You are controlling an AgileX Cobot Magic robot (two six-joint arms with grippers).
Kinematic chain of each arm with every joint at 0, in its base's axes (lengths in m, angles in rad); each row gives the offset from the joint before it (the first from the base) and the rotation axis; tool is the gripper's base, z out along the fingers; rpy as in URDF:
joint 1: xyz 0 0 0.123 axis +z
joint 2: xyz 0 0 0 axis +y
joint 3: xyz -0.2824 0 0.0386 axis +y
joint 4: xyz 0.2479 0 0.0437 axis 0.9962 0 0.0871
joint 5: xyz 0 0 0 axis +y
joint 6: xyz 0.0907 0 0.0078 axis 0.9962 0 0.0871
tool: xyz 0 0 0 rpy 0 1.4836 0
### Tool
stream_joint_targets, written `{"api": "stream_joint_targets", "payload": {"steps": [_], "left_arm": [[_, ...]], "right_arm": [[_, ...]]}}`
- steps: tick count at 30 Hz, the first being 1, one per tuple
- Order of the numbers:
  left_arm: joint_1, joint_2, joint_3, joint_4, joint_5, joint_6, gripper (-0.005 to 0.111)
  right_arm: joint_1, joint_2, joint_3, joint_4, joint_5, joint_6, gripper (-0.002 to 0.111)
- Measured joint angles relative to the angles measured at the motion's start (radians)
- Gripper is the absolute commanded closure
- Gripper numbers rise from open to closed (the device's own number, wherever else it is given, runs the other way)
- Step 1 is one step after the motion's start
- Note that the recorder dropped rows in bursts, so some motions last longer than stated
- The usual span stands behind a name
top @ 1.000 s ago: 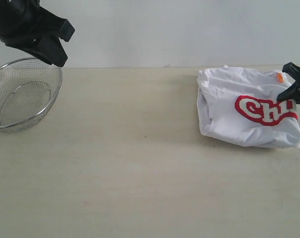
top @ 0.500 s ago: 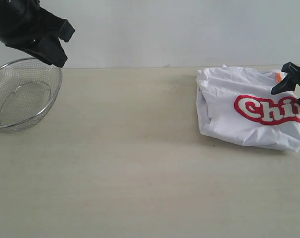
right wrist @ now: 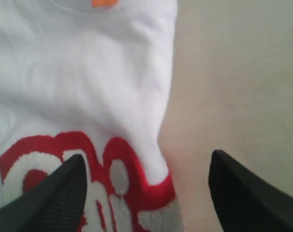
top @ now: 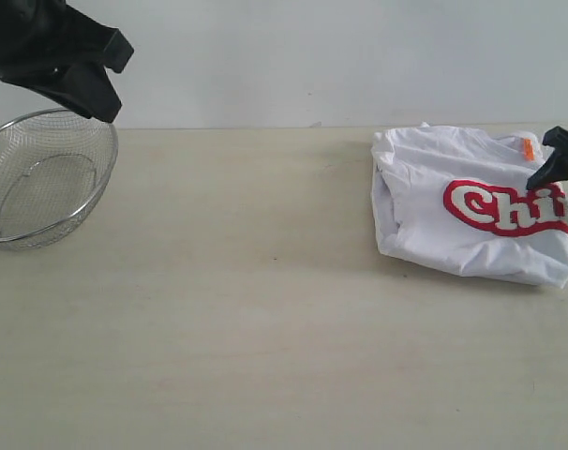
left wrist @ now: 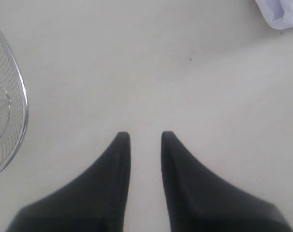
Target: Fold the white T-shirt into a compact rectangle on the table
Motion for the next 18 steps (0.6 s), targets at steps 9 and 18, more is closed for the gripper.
{"api": "stream_joint_targets", "payload": {"steps": [9,18], "left_arm": [[0.000,-0.039,0.000,0.000,0.003,0.000,0.085],[0.000,-0.107,0.000,-0.012,0.005,0.000,0.085]], "right_arm": [[-0.109,-0.135,0.000,-0.052,0.057,0.057,0.060],[-0.110,-0.287,0.185,-0.026,0.149,0.042,0.108]]}}
